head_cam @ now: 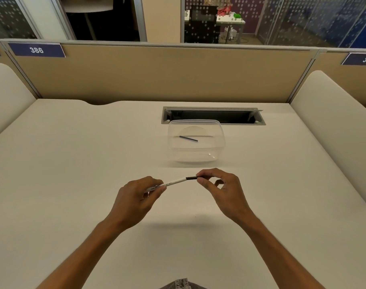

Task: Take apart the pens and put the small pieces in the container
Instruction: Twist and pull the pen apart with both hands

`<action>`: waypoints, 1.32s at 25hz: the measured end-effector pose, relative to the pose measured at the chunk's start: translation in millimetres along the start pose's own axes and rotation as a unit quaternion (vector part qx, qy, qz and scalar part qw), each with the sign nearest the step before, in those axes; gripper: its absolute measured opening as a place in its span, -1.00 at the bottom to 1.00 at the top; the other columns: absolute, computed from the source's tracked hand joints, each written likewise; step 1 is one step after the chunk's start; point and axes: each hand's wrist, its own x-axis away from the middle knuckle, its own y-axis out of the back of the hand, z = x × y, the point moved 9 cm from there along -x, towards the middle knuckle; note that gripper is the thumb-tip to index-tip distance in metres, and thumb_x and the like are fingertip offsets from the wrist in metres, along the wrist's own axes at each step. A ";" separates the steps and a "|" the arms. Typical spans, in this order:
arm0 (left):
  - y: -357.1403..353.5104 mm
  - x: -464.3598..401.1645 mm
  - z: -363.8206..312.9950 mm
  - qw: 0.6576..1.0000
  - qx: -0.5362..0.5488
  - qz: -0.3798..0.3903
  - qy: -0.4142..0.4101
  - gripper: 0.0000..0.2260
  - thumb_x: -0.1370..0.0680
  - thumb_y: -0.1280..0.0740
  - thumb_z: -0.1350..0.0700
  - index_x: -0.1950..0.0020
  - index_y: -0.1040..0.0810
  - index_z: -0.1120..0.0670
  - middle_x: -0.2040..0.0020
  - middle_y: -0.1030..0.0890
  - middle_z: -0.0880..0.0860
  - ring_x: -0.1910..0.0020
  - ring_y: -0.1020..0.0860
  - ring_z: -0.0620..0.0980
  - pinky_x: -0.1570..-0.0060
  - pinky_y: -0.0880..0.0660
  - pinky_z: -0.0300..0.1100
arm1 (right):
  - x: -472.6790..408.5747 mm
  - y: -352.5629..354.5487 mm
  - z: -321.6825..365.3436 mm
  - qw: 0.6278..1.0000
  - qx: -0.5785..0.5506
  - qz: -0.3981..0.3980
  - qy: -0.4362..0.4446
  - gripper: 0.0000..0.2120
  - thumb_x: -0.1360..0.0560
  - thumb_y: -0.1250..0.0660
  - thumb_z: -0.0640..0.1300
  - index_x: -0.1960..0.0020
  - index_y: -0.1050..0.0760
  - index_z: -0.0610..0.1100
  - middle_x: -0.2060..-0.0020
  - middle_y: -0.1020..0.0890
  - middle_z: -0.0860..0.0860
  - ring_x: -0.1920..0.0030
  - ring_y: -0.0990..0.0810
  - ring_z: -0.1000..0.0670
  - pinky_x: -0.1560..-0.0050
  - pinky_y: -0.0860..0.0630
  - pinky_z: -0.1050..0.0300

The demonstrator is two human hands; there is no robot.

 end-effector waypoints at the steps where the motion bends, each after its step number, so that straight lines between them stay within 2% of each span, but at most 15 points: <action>1: -1.0 -0.5 -1.4 1.000 0.001 0.007 0.000 -0.91 -0.54 -0.31 -0.10 0.09 -0.57 -0.13 0.27 -0.53 -0.24 0.35 -0.47 -0.12 0.37 -0.39 -0.21 | -0.8 -0.3 2.2 1.000 0.009 0.012 0.010 -0.91 -0.49 -0.44 -0.11 0.07 -0.65 0.08 0.15 -0.69 0.17 0.06 -0.62 0.05 0.18 -0.44 0.14; 5: -4.9 -2.9 -6.7 0.999 -0.001 0.036 -0.010 -0.88 -0.54 -0.29 -0.13 0.06 -0.58 -0.14 0.27 -0.54 -0.29 0.33 -0.48 -0.15 0.34 -0.37 -0.24 | -2.0 -1.9 11.4 0.997 0.034 0.045 0.045 -0.91 -0.49 -0.44 -0.13 0.06 -0.65 0.05 0.17 -0.67 0.16 0.05 -0.60 0.03 0.16 -0.43 0.17; 8: -9.4 -5.1 -9.1 0.998 -0.013 0.060 -0.016 -0.85 -0.55 -0.28 -0.16 0.04 -0.58 -0.14 0.32 -0.52 -0.25 0.32 -0.47 -0.17 0.34 -0.34 -0.26 | -2.5 -2.5 14.9 0.996 0.038 0.056 0.059 -0.91 -0.48 -0.45 -0.13 0.05 -0.67 0.03 0.18 -0.68 0.14 0.06 -0.61 0.03 0.16 -0.43 0.21; 12: -9.6 -8.4 -14.1 0.998 -0.024 0.056 -0.028 -0.82 -0.55 -0.27 -0.15 0.05 -0.60 -0.11 0.35 -0.50 -0.21 0.36 -0.44 -0.15 0.37 -0.32 -0.24 | -1.4 -7.7 20.6 0.993 0.049 0.065 0.084 -0.92 -0.47 -0.46 -0.13 0.05 -0.68 0.02 0.20 -0.69 0.14 0.08 -0.62 0.03 0.15 -0.41 0.29; 17: -3.2 -10.0 -21.0 0.997 -0.039 0.050 -0.055 -0.79 -0.55 -0.24 -0.15 0.09 -0.61 -0.10 0.37 -0.45 -0.13 0.39 -0.40 -0.13 0.41 -0.33 -0.17 | -0.8 -8.7 22.0 0.991 0.053 0.076 0.093 -0.94 -0.51 -0.41 -0.05 0.09 -0.65 0.09 0.24 -0.67 0.21 0.16 -0.59 0.04 0.19 -0.41 0.25; 21: -2.3 -8.7 -23.9 0.994 -0.055 0.063 -0.064 -0.79 -0.55 -0.23 -0.14 0.10 -0.61 -0.11 0.38 -0.44 -0.14 0.39 -0.39 -0.14 0.42 -0.30 -0.22 | 0.1 -14.7 21.2 0.987 0.100 0.087 0.097 -0.87 -0.54 -0.34 0.04 0.15 -0.61 0.08 0.33 -0.61 0.20 0.23 -0.55 0.07 0.22 -0.43 0.18; 24: -2.8 -8.8 -21.3 0.995 -0.034 0.077 -0.049 -0.78 -0.56 -0.25 -0.16 0.09 -0.62 -0.09 0.37 -0.48 -0.15 0.38 -0.41 -0.14 0.41 -0.30 -0.23 | 5.4 -18.3 28.3 0.972 0.167 0.098 0.131 -0.85 -0.58 -0.25 0.07 0.09 -0.53 0.06 0.27 -0.57 0.19 0.20 -0.53 0.09 0.21 -0.43 0.21; 28: -2.0 -11.2 -16.8 0.995 -0.025 0.097 -0.026 -0.77 -0.54 -0.23 -0.21 0.09 -0.59 -0.11 0.39 -0.51 -0.23 0.37 -0.44 -0.15 0.40 -0.24 -0.29 | 12.5 -22.1 48.3 0.936 0.257 0.096 0.220 -0.90 -0.59 -0.24 -0.06 -0.01 -0.51 -0.05 0.18 -0.59 0.10 0.19 -0.53 0.04 0.19 -0.50 0.10; 33: -1.5 -13.9 -24.6 0.993 -0.020 0.108 -0.044 -0.70 -0.52 -0.19 -0.28 0.10 -0.58 -0.12 0.45 -0.46 -0.11 0.42 -0.40 -0.07 0.44 -0.24 -0.25 | 14.7 -22.9 60.8 0.916 0.286 0.092 0.265 -0.85 -0.61 -0.22 -0.11 -0.01 -0.53 -0.14 0.19 -0.60 0.02 0.24 -0.51 -0.03 0.26 -0.47 0.05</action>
